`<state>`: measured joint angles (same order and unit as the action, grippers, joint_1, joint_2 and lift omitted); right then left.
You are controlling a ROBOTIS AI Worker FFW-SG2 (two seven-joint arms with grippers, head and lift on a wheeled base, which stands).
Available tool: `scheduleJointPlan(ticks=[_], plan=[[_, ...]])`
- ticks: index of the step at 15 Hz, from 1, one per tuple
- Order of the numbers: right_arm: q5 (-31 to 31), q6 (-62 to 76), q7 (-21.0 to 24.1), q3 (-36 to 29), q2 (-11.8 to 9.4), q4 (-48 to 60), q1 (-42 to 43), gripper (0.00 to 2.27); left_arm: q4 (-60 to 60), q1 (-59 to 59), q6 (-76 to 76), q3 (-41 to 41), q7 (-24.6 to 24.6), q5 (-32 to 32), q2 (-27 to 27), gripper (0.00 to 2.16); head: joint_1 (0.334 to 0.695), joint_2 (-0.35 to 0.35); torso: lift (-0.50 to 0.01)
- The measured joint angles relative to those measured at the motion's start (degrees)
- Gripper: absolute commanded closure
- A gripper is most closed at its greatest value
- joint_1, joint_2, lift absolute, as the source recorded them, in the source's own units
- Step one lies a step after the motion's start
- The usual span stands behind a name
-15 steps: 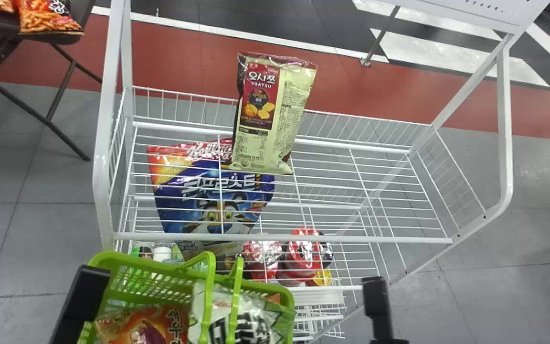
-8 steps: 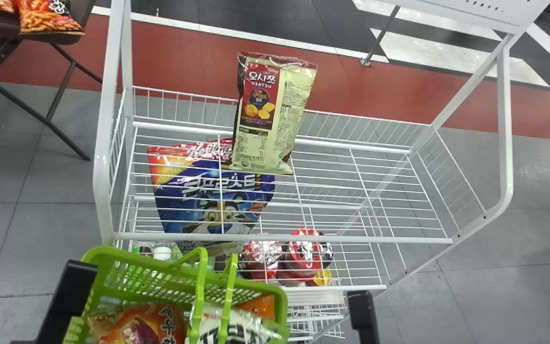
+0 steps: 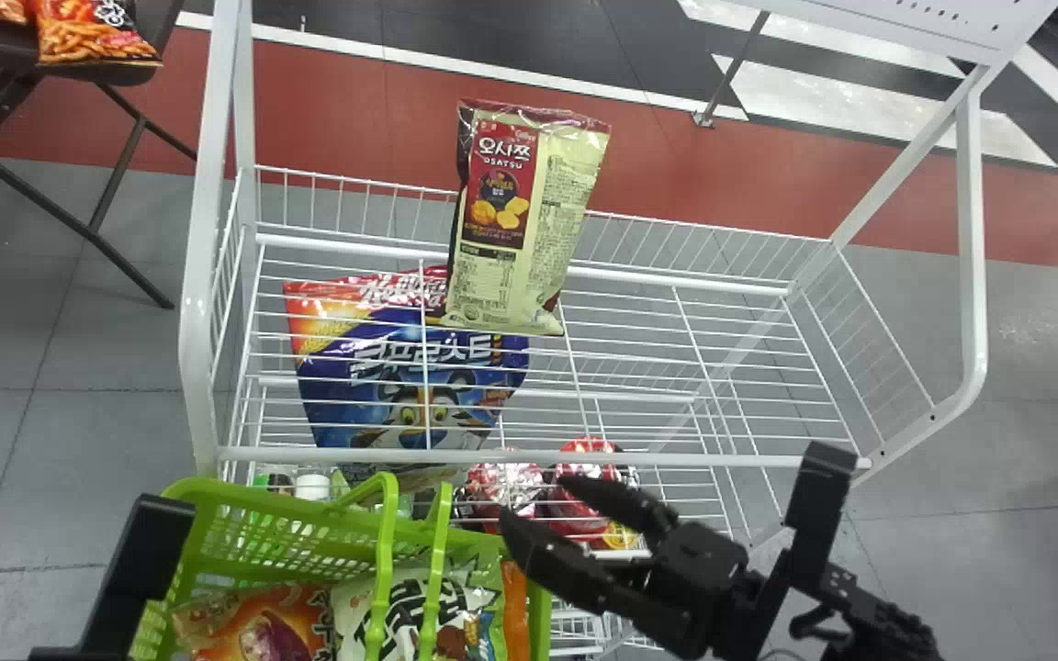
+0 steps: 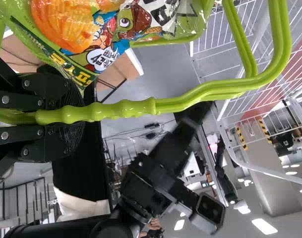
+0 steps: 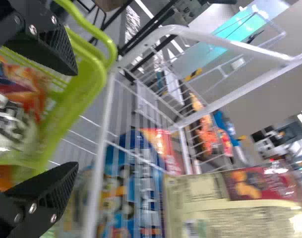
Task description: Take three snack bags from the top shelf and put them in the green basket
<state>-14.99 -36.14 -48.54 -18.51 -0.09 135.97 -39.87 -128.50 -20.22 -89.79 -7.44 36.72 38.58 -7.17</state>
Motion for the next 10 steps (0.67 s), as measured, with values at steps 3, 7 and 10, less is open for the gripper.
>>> scheduleJointPlan(ticks=[3, 7, 10], plan=[[2.2, 18.4, 5.3, 2.7, 0.0, -0.9, -0.5, 0.07, 0.0, -0.2, 0.0, 0.2, -1.1, 0.8, -0.1, 1.54, 0.695, -0.35, -0.028], [8.9, 32.3, 26.9, 12.6, 0.0, 0.6, -4.0, 0.07, -0.2, -1.9, 0.0, 1.6, -3.7, 3.5, -0.3, 1.54, 0.695, -0.35, -0.028], [11.4, 32.3, 36.8, 17.4, 0.0, 1.8, -5.2, 0.06, -1.0, -4.7, 0.0, 3.6, -6.1, 6.1, -0.4, 1.54, 0.695, -0.35, -0.028]])
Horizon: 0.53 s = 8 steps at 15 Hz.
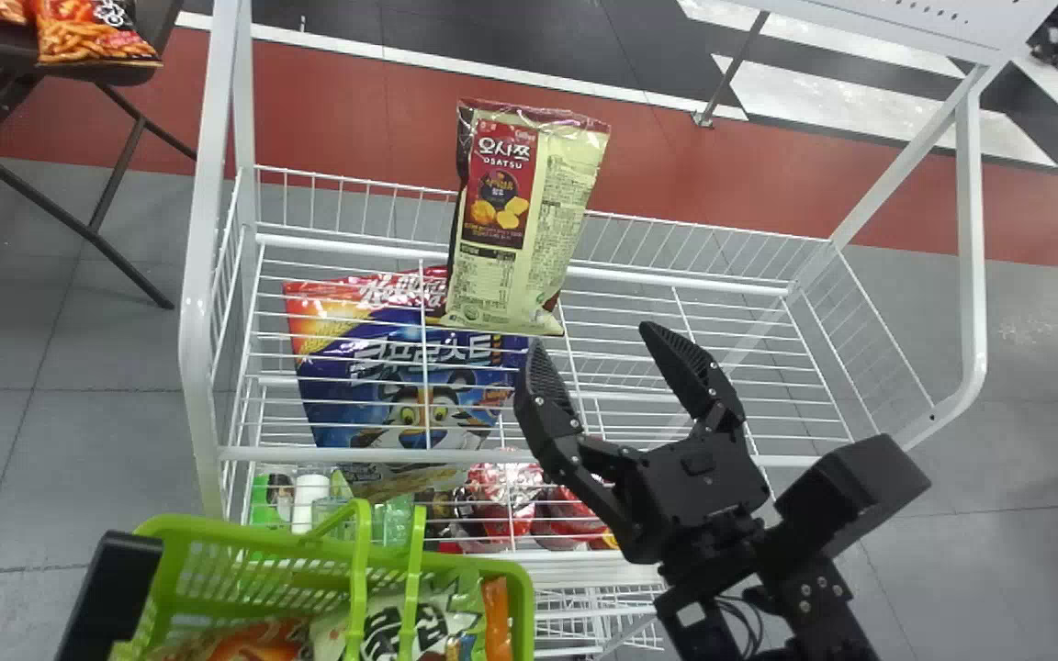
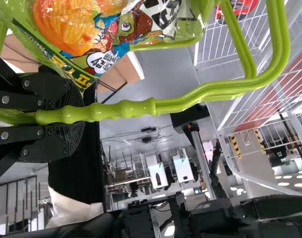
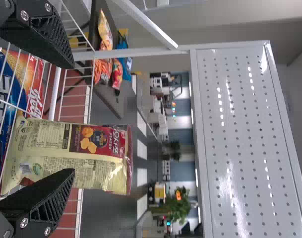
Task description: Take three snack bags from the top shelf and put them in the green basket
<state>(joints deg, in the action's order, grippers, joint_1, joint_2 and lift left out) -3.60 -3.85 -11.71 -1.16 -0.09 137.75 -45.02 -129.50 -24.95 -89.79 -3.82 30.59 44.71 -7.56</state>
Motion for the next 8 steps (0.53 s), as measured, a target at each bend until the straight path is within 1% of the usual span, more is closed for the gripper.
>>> scheduleJointPlan(ticks=[1, 4, 8], plan=[[0.3, -1.8, 0.9, 0.4, 0.0, 0.3, 0.0, 0.06, -0.3, -0.9, 0.0, 0.5, -1.0, 0.7, 0.0, 1.54, 0.695, -0.35, -0.028], [-0.7, -5.1, 0.8, -0.6, 0.0, 0.9, -0.7, 0.06, -0.6, -2.7, 0.0, 1.9, -4.7, 4.0, -0.2, 1.54, 0.695, -0.35, -0.028], [-3.2, -5.8, 0.2, -2.7, 0.0, 1.8, -2.5, 0.06, -0.7, -3.3, 0.0, 2.1, -4.8, 4.9, -0.3, 1.54, 0.695, -0.35, -0.028]])
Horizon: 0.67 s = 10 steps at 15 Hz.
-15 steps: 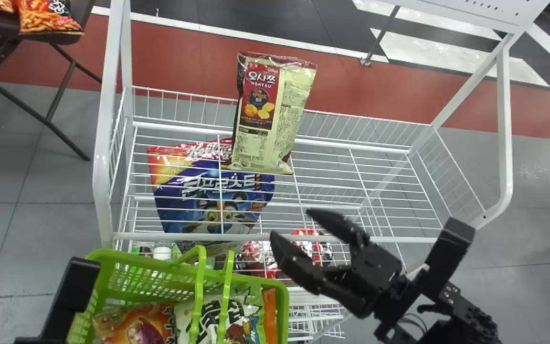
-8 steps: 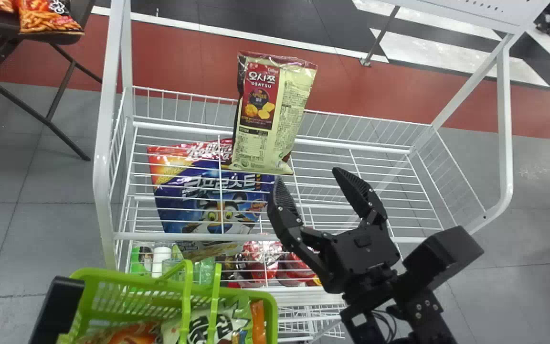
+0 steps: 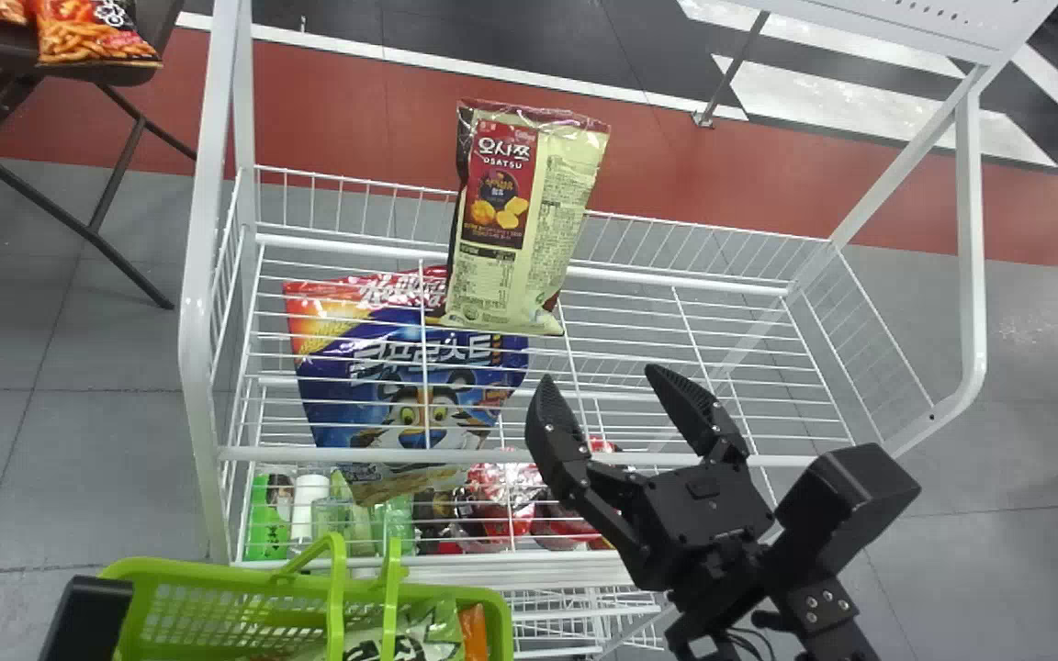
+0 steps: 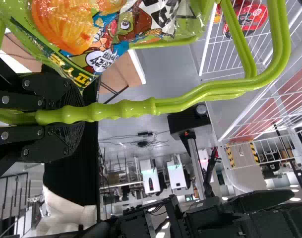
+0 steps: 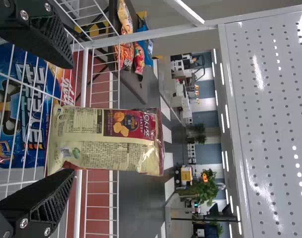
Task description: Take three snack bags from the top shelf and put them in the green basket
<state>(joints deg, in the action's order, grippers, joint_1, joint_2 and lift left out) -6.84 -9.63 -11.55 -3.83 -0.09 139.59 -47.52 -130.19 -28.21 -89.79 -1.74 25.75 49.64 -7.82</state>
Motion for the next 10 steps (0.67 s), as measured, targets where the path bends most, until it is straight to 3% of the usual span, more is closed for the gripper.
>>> scheduleJointPlan(ticks=[10], plan=[[-2.6, 1.4, -1.4, -1.8, 0.0, 0.9, -1.7, 0.07, -1.1, -2.3, 0.0, 0.4, 0.1, 0.0, 0.0, 1.54, 0.695, -0.35, -0.028]])
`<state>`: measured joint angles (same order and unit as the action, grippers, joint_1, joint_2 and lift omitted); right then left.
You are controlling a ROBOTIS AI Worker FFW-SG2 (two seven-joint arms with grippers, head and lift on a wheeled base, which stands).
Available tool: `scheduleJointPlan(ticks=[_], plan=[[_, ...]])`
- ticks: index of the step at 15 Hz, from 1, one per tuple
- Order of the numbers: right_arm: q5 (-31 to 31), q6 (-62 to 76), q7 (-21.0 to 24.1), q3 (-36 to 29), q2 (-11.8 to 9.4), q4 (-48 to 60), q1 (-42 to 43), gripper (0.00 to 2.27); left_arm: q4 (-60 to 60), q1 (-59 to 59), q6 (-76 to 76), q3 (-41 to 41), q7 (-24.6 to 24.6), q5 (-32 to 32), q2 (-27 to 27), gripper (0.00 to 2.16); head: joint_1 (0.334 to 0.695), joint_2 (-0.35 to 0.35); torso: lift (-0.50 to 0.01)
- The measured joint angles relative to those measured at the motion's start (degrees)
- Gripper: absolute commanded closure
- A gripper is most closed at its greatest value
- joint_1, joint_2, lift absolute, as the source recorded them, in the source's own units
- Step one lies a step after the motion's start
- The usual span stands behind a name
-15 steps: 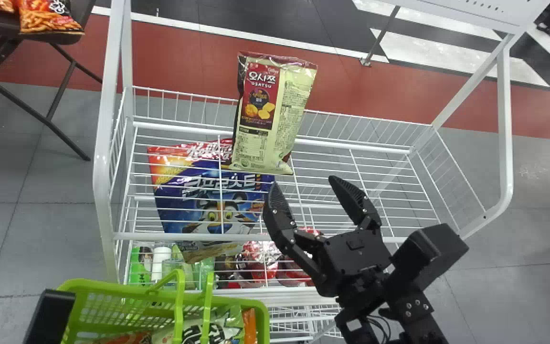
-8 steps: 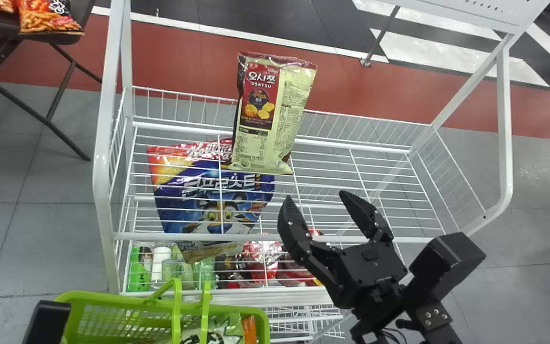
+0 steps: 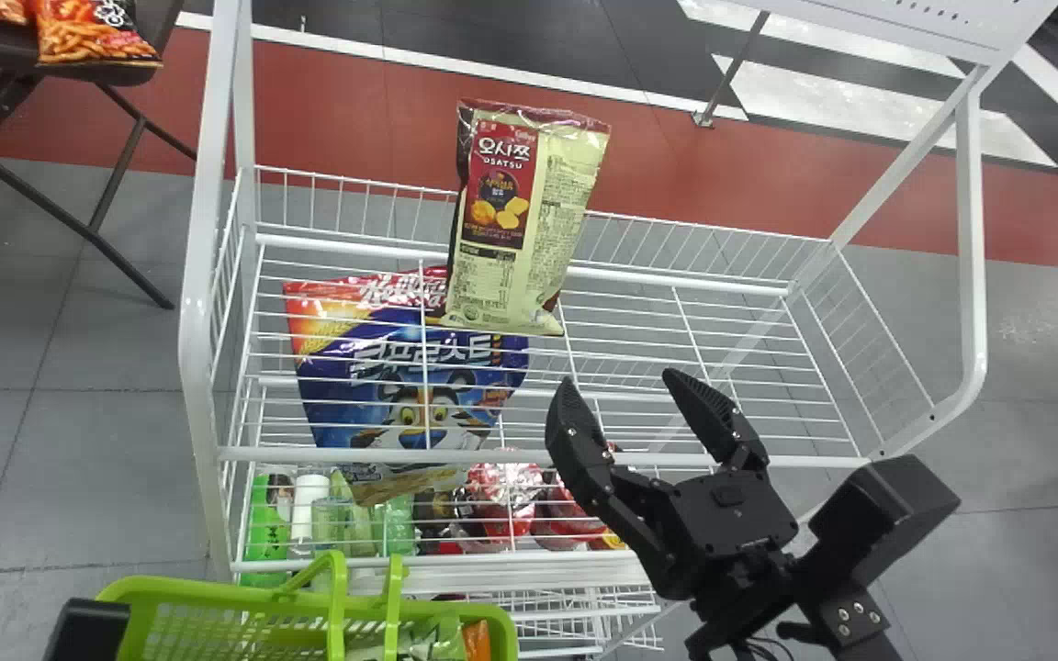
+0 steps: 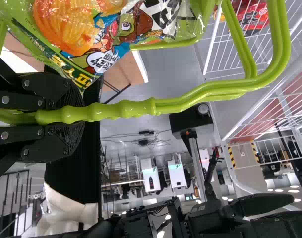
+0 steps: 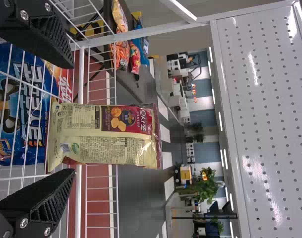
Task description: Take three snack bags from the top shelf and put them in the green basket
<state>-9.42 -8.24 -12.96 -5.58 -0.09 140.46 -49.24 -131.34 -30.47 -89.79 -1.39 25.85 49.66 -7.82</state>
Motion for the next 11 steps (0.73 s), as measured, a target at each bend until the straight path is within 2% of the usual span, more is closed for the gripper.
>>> scheduleJointPlan(ticks=[11], plan=[[-0.5, 0.9, 0.0, -1.1, 0.0, 0.6, -1.0, 0.07, -0.4, -0.6, 0.0, 0.3, 0.0, -0.1, 0.2, 1.54, 0.695, -0.35, -0.028]])
